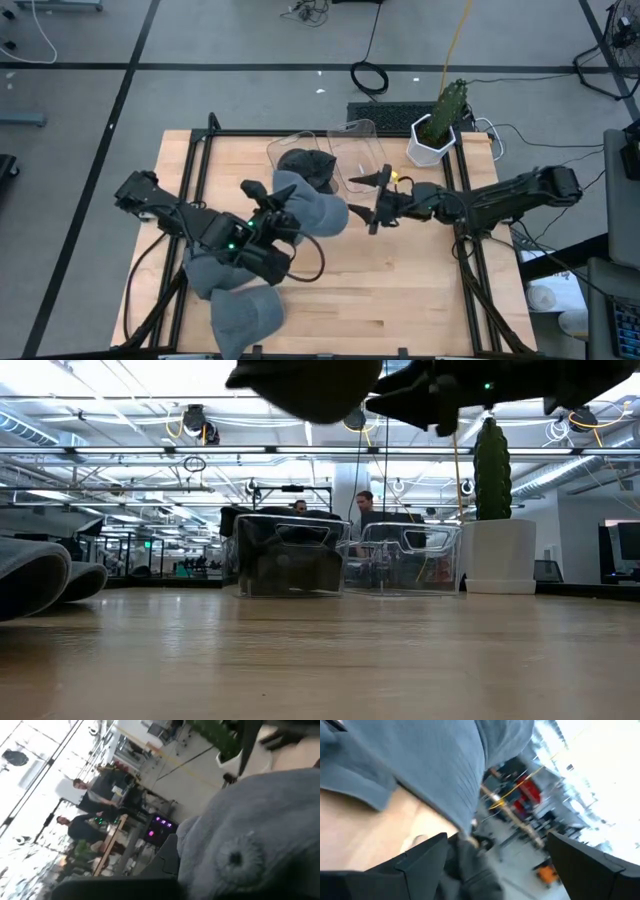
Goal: Pick & Place hat
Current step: Put the top gray cap into the right transparent bin
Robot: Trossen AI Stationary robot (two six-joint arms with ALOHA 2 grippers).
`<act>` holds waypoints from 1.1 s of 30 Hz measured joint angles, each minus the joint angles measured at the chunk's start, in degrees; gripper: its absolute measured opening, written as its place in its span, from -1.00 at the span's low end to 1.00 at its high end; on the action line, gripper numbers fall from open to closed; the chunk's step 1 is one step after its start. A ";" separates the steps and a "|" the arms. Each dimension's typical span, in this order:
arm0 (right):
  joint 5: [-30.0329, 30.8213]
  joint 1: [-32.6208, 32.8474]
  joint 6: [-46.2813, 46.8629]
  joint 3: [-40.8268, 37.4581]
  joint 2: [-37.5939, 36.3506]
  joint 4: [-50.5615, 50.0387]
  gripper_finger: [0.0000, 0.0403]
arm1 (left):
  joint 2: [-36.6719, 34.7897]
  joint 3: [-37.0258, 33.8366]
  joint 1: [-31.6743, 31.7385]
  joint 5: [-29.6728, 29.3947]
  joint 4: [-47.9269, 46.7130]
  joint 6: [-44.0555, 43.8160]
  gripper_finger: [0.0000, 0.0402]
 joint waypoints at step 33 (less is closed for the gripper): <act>-1.76 7.39 5.17 -0.02 8.92 17.08 0.28 | -3.35 -0.02 1.50 2.82 14.98 16.54 -1.00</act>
